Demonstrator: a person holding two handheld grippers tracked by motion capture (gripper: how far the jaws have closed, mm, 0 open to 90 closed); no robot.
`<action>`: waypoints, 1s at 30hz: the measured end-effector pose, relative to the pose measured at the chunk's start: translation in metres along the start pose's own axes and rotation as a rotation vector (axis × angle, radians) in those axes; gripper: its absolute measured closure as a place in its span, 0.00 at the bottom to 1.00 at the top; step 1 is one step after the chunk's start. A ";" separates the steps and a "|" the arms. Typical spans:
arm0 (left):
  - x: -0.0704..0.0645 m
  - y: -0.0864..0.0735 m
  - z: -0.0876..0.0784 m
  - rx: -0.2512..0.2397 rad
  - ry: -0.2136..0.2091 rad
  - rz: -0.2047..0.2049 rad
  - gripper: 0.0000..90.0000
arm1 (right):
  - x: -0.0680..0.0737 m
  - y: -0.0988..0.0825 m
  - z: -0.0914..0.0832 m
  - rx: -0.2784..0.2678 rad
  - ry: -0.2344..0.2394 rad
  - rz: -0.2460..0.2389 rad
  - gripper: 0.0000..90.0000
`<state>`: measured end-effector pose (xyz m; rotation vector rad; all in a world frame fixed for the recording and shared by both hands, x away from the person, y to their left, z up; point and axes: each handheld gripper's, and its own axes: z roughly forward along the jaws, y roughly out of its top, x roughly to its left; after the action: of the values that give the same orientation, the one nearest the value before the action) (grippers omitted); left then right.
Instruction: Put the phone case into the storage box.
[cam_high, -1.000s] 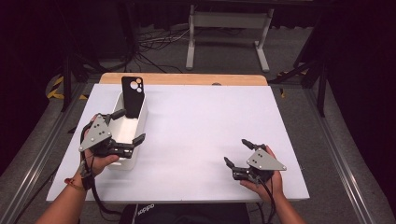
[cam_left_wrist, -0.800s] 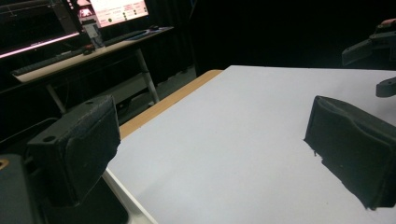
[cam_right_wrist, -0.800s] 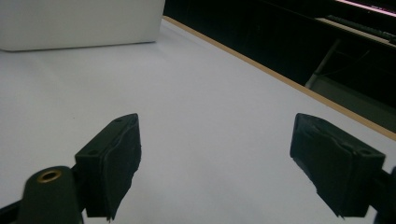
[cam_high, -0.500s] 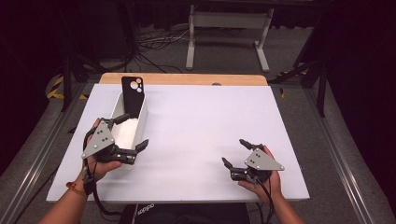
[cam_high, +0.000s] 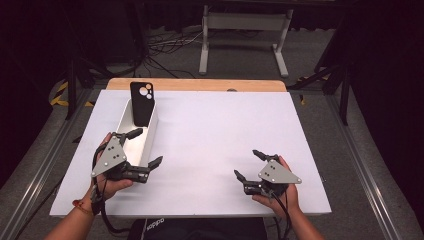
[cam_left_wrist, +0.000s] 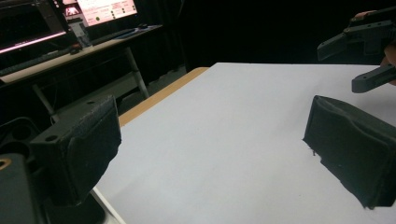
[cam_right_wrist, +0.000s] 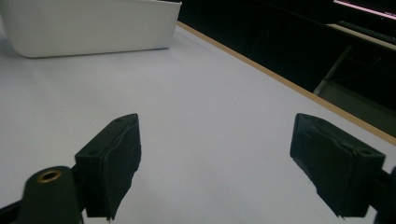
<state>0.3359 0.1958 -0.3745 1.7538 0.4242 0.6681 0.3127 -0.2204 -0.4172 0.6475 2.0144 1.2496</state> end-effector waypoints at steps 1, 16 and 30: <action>-0.001 0.000 0.001 0.001 -0.005 0.004 0.05 | 0.000 0.000 0.000 -0.001 0.000 0.000 0.19; -0.017 -0.008 0.007 0.023 -0.050 0.000 0.05 | 0.003 0.002 -0.001 -0.004 0.014 -0.003 0.19; -0.033 -0.016 0.004 0.035 -0.104 0.003 0.06 | 0.007 0.004 -0.003 -0.006 0.018 -0.010 0.19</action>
<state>0.3141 0.1773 -0.3975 1.8143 0.3635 0.5717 0.3059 -0.2158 -0.4145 0.6254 2.0254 1.2593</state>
